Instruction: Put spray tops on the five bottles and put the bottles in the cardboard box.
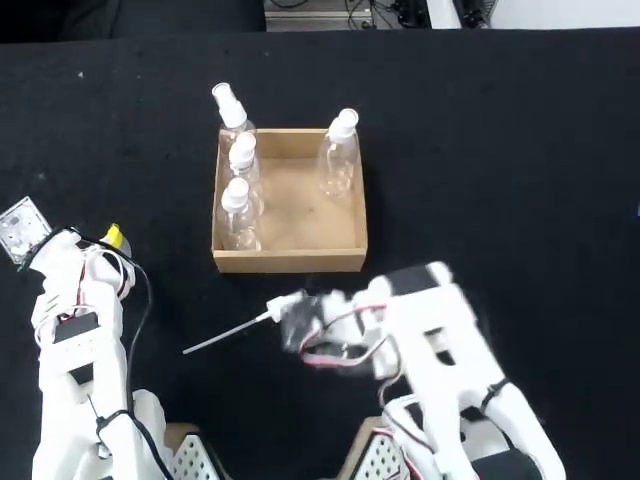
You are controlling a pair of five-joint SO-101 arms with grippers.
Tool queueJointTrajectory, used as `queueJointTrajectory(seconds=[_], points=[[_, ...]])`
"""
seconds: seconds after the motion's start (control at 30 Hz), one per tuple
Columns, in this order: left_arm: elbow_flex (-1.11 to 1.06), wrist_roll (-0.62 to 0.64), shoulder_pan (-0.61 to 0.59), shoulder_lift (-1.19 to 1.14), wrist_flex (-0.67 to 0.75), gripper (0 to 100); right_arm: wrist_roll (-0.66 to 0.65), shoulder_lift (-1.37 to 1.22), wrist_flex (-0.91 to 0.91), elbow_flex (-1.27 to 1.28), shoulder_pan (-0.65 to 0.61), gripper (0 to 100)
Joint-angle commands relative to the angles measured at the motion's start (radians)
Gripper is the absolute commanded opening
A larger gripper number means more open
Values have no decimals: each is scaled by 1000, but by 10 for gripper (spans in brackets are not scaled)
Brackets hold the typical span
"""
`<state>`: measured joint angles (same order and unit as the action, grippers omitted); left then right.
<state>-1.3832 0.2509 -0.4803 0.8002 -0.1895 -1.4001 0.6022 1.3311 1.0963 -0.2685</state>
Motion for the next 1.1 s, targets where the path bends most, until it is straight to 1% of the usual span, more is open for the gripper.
queueJointTrajectory(seconds=[0.0, 0.13, 0.3, 0.37, 0.47, 0.53, 0.63, 0.8, 0.83, 0.97, 1.07], points=[[41, 3, -5, 8, 25, 184, 11, -10, 63, -183, 245, 187], [41, 3, -5, 8, 25, 184, 11, -12, 46, -229, 532, 187], [41, 3, -5, 8, 25, 184, 11, -48, -121, -229, 921, 187], [41, 3, -5, 8, 25, 184, 15, -111, -195, -232, 1036, 187], [41, 3, -5, 9, 25, 184, 31, -243, -247, -265, 1155, 187], [41, 3, -5, 9, 25, 184, 92, -335, -244, -326, 1197, 188], [41, 3, -5, 9, 25, 184, 181, -467, -227, -429, 1209, 199], [41, 3, -5, 11, 25, 184, 181, -636, -44, -607, 1175, 364], [41, 3, -5, 11, 25, 184, 181, -661, -17, -642, 1165, 384], [41, 3, -5, 11, 25, 184, 181, -704, 77, -759, 1126, 384], [41, 3, -4, 11, 25, 184, 180, -702, 106, -782, 1114, 385]])
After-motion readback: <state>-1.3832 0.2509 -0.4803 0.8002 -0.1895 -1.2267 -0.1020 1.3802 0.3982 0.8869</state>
